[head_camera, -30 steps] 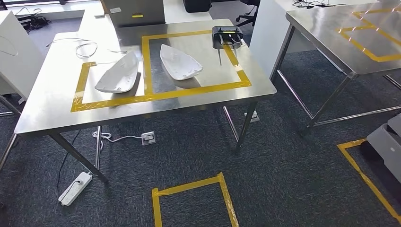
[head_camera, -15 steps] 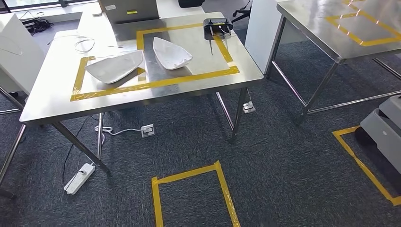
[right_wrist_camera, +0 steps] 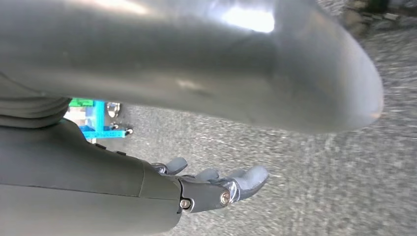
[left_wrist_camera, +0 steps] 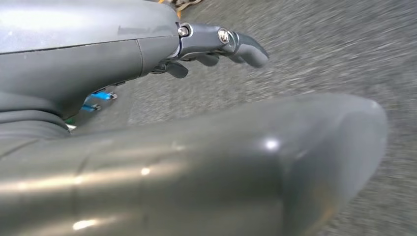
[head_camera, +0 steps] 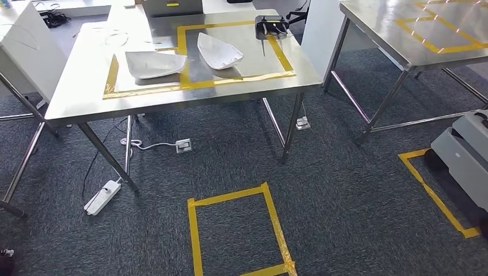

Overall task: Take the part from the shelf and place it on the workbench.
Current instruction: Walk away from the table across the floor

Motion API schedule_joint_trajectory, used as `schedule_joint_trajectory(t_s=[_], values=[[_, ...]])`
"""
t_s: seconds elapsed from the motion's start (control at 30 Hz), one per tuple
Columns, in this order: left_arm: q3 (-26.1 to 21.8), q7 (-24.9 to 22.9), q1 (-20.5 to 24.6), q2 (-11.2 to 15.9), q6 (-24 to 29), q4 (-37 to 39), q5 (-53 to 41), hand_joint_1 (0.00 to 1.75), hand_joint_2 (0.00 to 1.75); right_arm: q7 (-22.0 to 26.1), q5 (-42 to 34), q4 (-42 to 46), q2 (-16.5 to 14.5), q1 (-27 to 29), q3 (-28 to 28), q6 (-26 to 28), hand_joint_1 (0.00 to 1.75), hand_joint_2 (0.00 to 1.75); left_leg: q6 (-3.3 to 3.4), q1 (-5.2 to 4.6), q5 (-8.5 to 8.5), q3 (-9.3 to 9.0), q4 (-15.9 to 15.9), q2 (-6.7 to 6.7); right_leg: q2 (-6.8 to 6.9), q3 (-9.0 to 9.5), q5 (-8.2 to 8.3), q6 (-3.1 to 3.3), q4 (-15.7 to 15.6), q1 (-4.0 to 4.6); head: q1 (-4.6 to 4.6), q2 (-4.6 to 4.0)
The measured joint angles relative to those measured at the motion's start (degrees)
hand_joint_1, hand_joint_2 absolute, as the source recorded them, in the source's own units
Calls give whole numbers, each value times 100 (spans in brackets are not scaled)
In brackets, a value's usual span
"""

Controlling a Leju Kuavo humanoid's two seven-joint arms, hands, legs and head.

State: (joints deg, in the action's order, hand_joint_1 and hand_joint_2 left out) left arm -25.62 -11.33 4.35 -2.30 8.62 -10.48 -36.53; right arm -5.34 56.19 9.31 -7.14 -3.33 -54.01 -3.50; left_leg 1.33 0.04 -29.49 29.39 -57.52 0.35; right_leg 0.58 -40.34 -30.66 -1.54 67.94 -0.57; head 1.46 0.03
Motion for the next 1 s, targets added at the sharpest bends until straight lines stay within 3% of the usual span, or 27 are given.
schedule_joint_trajectory(t_s=[0.03, 0.07, 0.1, 0.13, 0.17, 0.23, 0.27, 0.3, 0.37, 0.4, 0.43, 0.5, 0.53, 0.57, 0.6, 0.67, 0.73, 0.77, 0.8, 0.87, 0.9, 0.93, 1.0], values=[[-2, -47, -74, -9, -8, 18, 43, 0, 0, -65, 31, -3, -3, 16, 13, 0, 0, 0, 52, 3, 137, 149, -6, 12, -14, -96, -316, -40, 454, -8, -1, 0], [-2, -49, -95, -10, -20, 23, 43, 0, 0, -65, 35, -3, -2, 15, 19, 8, 0, 0, 47, 0, 206, 236, -22, 12, -14, -68, -325, -39, 666, -7, -1, 0], [-2, -46, -113, -11, -27, 28, 24, 0, 0, -64, 50, -3, -2, 15, 27, 18, 0, 0, 37, -2, 270, 322, -40, 11, -15, 52, -221, -30, 683, -6, 0, 0], [-2, -36, -125, -14, -31, 32, 1, 0, 0, -63, 68, -2, -1, 14, 37, 27, 0, 0, 24, -2, 331, 409, -61, 9, -18, 282, -69, -13, 479, -5, 1, -1], [-2, -13, -131, -20, -32, 36, -20, 0, 0, -54, 96, -2, 0, 9, 50, 34, 0, 0, 6, -1, 386, 487, -83, 7, -26, 609, 23, 17, 77, -2, 1, 0], [-2, 81, -135, -32, -32, 40, -38, 0, 0, 6, 138, -3, 3, -5, 78, 33, 0, 0, -51, -6, 485, 583, -103, 6, -45, 1190, 5, 85, -766, 28, 1, 0], [-2, 146, -133, -36, -32, 40, -39, 0, 0, 61, 151, -3, 3, -10, 89, 32, 0, 44, -85, -4, 534, 596, -97, 6, -54, 1330, -47, 119, -1014, 47, 8, 0], [-2, 216, -131, -37, -33, 40, -43, 0, 0, 127, 156, -4, 3, -12, 99, 32, 0, 87, -122, -2, 585, 599, -76, 6, -56, 1351, -55, 151, -1100, 67, 15, -1], [-2, 344, -137, -36, -47, 44, -54, 0, 0, 261, 165, -8, -9, -24, 120, 35, 0, 175, -195, 8, 619, 616, -62, -4, -39, 1282, 47, 235, -1135, 55, 27, -1], [-2, 399, -143, -39, -60, 48, -66, 0, 0, 316, 175, -9, -16, -37, 133, 36, 0, 175, -227, 12, 505, 659, -135, -12, -27, 1233, 113, 286, -1151, 42, 22, -1], [-2, 444, -147, -42, -72, 53, -86, 0, 0, 357, 187, -10, -23, -49, 149, 36, 0, 175, -258, 18, 282, 725, -318, -20, -16, 1171, 188, 326, -1169, 26, 15, -1], [1, 520, -136, -48, -87, 59, -135, 0, 0, 402, 226, -11, -35, -63, 185, 30, 0, 175, -304, 31, -312, 899, -987, -28, -4, 1005, 324, 364, -1165, 26, 6, 0], [3, 552, -127, -48, -98, 59, -156, 0, 0, 412, 243, -11, -41, -65, 203, 22, 0, 175, -324, 35, -502, 953, -1348, -28, 2, 913, 393, 360, -1157, 27, 6, 0], [6, 580, -119, -48, -110, 58, -169, 0, 0, 416, 259, -11, -49, -66, 216, 14, 0, 175, -338, 37, -548, 948, -1597, -28, 10, 816, 460, 353, -1143, 27, 7, 0], [9, 605, -114, -48, -123, 58, -178, 0, 0, 415, 267, -12, -56, -67, 226, 6, 0, 175, -346, 41, -463, 857, -1660, -28, 16, 720, 525, 339, -1124, 24, 8, -1], [14, 648, -100, -47, -142, 57, -197, 0, 0, 404, 271, -13, -69, -69, 238, 3, 0, 175, -350, 52, -156, 400, -1196, -27, 23, 536, 641, 300, -1063, 15, 8, -1], [22, 672, -74, -46, -168, 57, -235, 0, 0, 336, 270, -14, -75, -65, 244, 33, 0, 175, -323, 44, -146, -166, -388, -38, 26, 394, 740, 241, -998, 23, 9, 0], [29, 674, -68, -46, -180, 57, -261, 0, 0, 274, 271, -14, -75, -62, 245, 52, 0, 175, -296, 36, -207, -315, -116, -46, 27, 356, 792, 212, -981, 28, 9, 0], [42, 671, -69, -46, -190, 59, -284, 0, 0, 197, 271, -15, -75, -59, 245, 68, 0, 175, -258, 21, -261, -363, 17, -54, 28, 333, 847, 179, -982, 32, 8, 0], [63, 655, -91, -49, -195, 64, -315, 0, 0, 55, 262, -16, -72, -43, 244, 86, 0, 175, -156, 19, -198, -269, 41, -44, 16, 306, 912, 113, -993, 22, 0, 0], [72, 646, -98, -51, -197, 67, -329, 0, 0, 2, 253, -18, -70, -31, 244, 93, 0, 175, -95, 24, -147, -221, 40, -32, 5, 267, 827, 76, -935, 16, 1, 0], [74, 638, -107, -51, -199, 69, -344, 0, 0, -35, 238, -20, -70, -17, 243, 100, 0, 175, -41, 33, -90, -165, 45, -19, -6, 202, 637, 44, -771, 9, 5, 0], [81, 618, -122, -46, -214, 73, -362, 0, 0, -68, 207, -22, -72, -3, 243, 115, 0, 175, 18, 31, 20, -44, 29, -3, -15, 7, 60, -2, -101, 2, 17, -1]])
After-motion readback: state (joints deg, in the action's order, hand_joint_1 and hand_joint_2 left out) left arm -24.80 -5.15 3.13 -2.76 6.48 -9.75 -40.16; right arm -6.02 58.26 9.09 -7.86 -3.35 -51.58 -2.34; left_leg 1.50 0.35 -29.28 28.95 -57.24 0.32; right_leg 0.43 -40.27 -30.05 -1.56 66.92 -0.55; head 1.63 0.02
